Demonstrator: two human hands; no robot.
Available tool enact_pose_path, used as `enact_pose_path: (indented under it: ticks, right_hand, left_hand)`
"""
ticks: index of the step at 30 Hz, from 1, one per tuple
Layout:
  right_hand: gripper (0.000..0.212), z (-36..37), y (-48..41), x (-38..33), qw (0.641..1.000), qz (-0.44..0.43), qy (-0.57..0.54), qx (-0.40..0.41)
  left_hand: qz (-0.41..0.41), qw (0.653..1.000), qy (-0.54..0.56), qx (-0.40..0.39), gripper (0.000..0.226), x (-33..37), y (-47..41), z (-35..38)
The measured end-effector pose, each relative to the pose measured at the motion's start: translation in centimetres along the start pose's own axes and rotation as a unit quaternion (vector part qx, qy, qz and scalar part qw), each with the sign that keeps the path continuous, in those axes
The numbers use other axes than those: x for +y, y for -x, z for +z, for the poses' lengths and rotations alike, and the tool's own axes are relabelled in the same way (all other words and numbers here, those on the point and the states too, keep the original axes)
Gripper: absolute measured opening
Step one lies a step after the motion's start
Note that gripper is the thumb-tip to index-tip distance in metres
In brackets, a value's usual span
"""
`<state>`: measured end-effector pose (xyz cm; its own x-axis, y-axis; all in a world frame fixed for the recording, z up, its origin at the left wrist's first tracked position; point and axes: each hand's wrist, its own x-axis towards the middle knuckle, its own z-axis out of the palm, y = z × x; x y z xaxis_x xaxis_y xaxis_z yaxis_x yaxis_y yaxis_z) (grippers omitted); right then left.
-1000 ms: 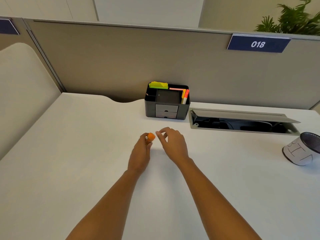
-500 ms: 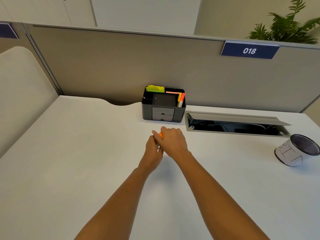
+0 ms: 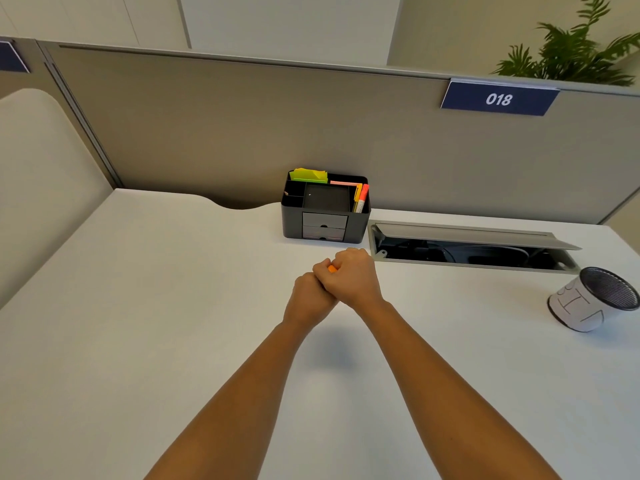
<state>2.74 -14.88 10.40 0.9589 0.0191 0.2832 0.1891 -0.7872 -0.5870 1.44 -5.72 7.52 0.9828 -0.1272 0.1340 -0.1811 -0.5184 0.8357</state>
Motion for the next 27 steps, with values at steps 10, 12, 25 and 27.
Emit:
enact_pose_path:
  ticks: [10, 12, 25, 27]
  right_hand:
    - [0.044, -0.6, 0.8, 0.5, 1.0, -0.018, -0.01, 0.005]
    - [0.043, -0.7, 1.0, 0.7, 0.999, -0.032, -0.02, 0.007]
    - [0.031, -3.0, -1.2, 0.9, 0.98, -0.024, 0.044, -0.194]
    - [0.028, -3.8, -1.6, 0.7, 0.979, -0.015, 0.003, -0.203]
  left_hand:
    - [-0.058, 0.973, 0.139, -0.173, 0.029, 0.8, -0.3, -0.7]
    - [-0.073, 0.962, 0.148, -0.216, 0.034, 0.9, -0.5, -1.0]
    - [-0.109, 0.972, 0.152, -0.139, 0.015, 0.9, -0.4, -1.1]
    - [-0.106, 0.975, 0.148, -0.124, 0.018, 0.8, -0.6, -1.1]
